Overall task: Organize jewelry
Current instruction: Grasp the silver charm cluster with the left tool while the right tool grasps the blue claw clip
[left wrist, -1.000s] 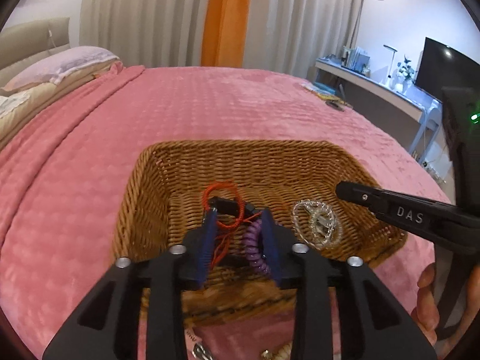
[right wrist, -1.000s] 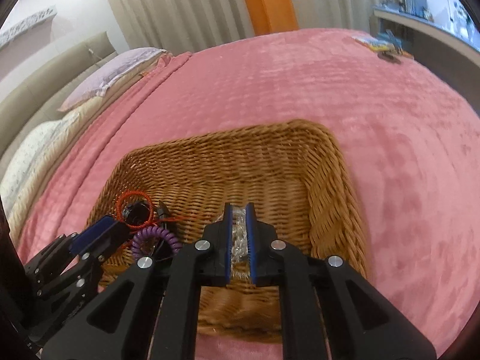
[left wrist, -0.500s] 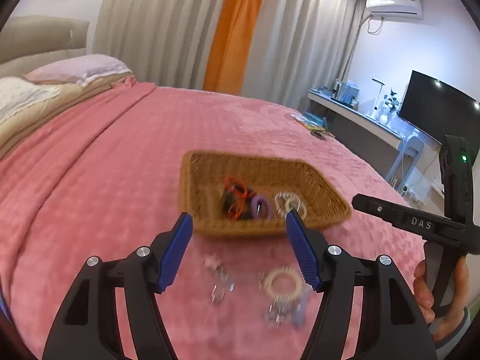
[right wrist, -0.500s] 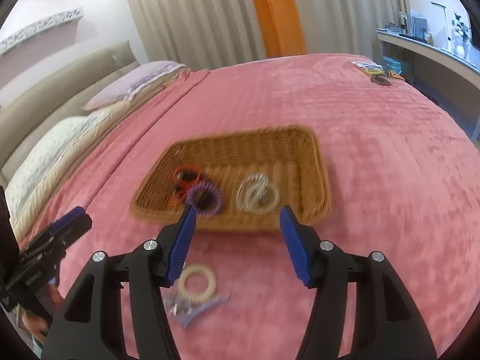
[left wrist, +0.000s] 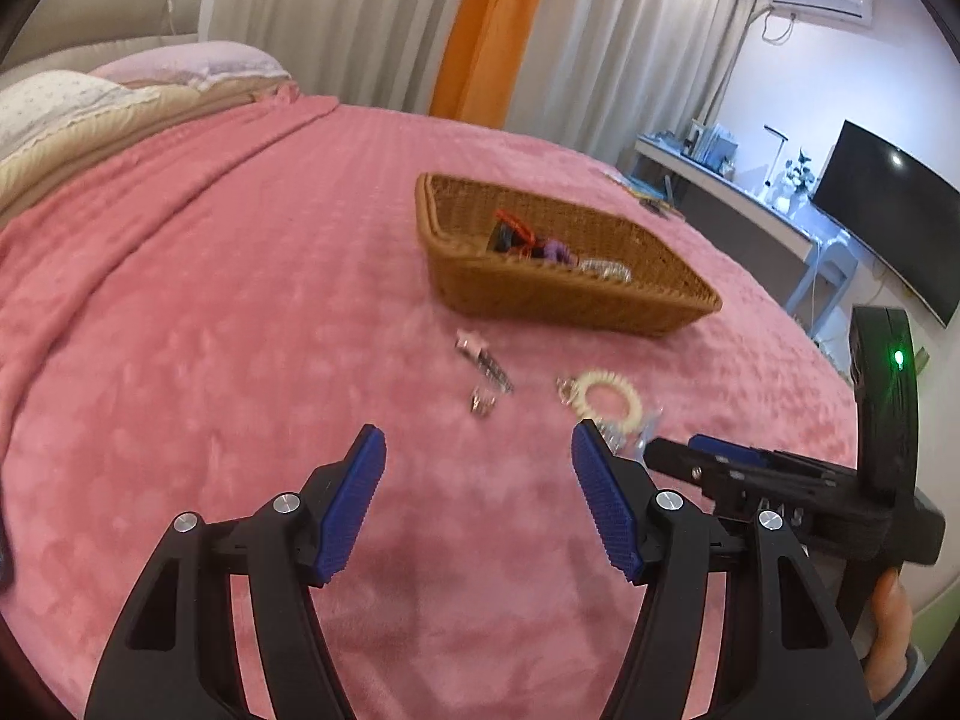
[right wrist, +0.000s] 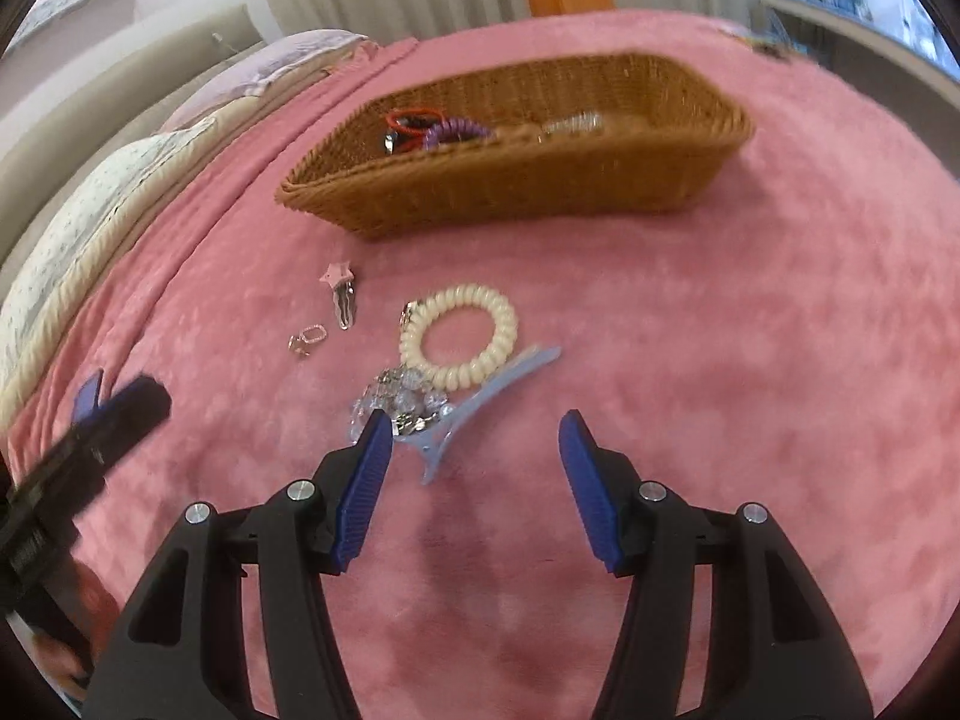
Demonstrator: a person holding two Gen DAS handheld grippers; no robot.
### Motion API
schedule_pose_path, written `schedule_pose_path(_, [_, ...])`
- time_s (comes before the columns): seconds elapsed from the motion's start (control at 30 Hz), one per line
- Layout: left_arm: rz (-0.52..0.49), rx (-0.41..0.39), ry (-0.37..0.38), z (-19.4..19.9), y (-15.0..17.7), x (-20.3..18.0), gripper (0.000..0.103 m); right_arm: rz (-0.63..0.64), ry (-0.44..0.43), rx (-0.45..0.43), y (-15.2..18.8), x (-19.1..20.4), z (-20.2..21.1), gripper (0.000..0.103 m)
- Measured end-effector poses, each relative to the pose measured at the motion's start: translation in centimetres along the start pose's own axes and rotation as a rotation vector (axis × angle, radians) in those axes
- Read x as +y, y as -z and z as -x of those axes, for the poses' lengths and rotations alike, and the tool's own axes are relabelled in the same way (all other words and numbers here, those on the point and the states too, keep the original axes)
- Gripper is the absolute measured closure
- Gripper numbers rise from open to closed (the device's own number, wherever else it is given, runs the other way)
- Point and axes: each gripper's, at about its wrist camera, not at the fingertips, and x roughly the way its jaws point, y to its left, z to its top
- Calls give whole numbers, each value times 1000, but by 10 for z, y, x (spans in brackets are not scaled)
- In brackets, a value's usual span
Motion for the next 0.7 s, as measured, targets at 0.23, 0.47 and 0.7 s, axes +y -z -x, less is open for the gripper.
schedule_pose_path(0.23, [18,11,26,-6,5,4,40,-31,23,28,-3,9,-17,63])
schedule_pose_path(0.47, [-27,39,49,-14,3,-7,40,53,88,51,-2,20,-18,83])
schedule_pose_path(0.7, [-52,111,136,-34,2,-25,41,90,120,66,-2,-8,-4,85])
